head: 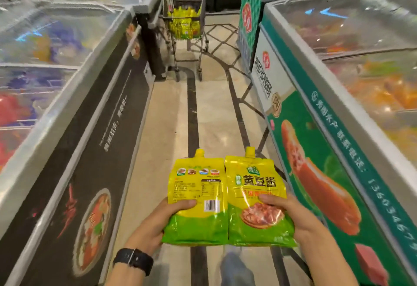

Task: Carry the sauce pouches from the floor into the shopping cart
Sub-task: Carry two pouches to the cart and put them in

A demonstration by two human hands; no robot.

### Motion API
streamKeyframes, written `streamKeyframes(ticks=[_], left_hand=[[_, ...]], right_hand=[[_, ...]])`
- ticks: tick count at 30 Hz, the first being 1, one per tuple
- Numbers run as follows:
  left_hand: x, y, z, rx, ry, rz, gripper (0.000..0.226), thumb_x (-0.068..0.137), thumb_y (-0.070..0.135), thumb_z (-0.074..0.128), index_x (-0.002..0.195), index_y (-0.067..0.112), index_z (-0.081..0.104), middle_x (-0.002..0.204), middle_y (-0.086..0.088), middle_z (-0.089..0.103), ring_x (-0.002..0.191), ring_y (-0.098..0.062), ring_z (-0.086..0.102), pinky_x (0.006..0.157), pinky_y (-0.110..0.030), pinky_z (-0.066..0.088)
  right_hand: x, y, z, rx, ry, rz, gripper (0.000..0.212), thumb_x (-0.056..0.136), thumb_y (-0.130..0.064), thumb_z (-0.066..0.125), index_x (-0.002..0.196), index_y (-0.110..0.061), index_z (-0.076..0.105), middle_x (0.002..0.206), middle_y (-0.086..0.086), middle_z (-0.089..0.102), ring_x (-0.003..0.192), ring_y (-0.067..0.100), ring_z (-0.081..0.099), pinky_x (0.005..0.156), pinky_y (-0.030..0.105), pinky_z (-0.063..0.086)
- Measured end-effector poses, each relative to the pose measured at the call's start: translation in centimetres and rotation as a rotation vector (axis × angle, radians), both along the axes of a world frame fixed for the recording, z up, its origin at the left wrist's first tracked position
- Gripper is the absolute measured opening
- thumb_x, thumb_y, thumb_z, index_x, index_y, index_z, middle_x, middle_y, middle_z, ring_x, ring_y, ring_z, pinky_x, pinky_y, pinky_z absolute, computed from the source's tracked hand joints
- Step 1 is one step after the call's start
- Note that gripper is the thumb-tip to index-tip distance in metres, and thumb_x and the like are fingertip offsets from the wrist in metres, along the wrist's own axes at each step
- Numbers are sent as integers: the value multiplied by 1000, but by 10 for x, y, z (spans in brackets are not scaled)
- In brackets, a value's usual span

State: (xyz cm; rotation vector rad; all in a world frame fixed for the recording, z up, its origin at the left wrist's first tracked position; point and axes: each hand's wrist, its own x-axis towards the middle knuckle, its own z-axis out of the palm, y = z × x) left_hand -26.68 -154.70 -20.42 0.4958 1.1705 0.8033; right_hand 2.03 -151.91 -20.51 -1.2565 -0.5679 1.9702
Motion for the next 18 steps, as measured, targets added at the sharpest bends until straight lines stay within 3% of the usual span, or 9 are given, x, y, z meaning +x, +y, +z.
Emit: streamKeyframes(ticks=[4, 8, 10, 12, 14, 16, 18], left_hand=[[27, 114, 14, 11, -11, -38, 104, 21, 28, 102, 117, 5, 69, 113, -20, 73, 93, -34, 75, 69, -38, 63], [43, 211, 19, 40, -36, -64, 103, 20, 25, 102, 116, 3, 69, 113, -22, 73, 90, -34, 75, 66, -37, 63], [49, 263, 22, 50, -31, -54, 92, 28, 18, 99, 114, 3, 69, 111, -22, 74, 88, -34, 76, 65, -37, 63], [52, 312, 15, 53, -42, -32, 86, 36, 13, 96, 117, 3, 68, 110, -22, 74, 87, -34, 76, 65, -39, 63], [51, 364, 3, 37, -54, -29, 102, 27, 19, 101, 121, 4, 66, 115, -22, 72, 93, -36, 74, 73, -42, 63], [51, 420, -8, 10, -64, -31, 110, 24, 23, 102, 125, 4, 64, 119, -22, 71, 100, -37, 72, 83, -47, 61], [50, 480, -16, 10, -86, -26, 108, 26, 25, 102, 126, 6, 64, 120, -21, 71, 102, -38, 72, 85, -48, 60]], right_hand=[[30, 105, 17, 9, 20, -35, 69, 43, -1, 88, 108, -4, 67, 97, 23, 74, 78, 36, 74, 67, 47, 61], [45, 201, 24, 10, 62, -55, 100, 34, -10, 98, 126, -4, 59, 111, 24, 71, 97, 42, 70, 88, 59, 54], [49, 249, 37, 16, 76, -87, 74, 56, 1, 89, 123, -2, 59, 101, 20, 75, 92, 42, 70, 87, 58, 54], [53, 294, 43, 47, 62, -125, 29, 77, 16, 65, 98, -3, 61, 73, 6, 77, 80, 36, 67, 87, 56, 50], [48, 345, 60, 53, 29, -169, 28, 83, 21, 54, 80, -6, 53, 57, -2, 72, 74, 27, 63, 84, 50, 47], [58, 407, 34, 49, -2, -110, 24, 80, 13, 68, 91, -6, 57, 73, 1, 77, 88, 32, 65, 94, 58, 45], [65, 471, -2, 49, -96, -83, 60, 65, -14, 89, 118, -26, 64, 122, 2, 70, 124, 33, 55, 114, 64, 24]])
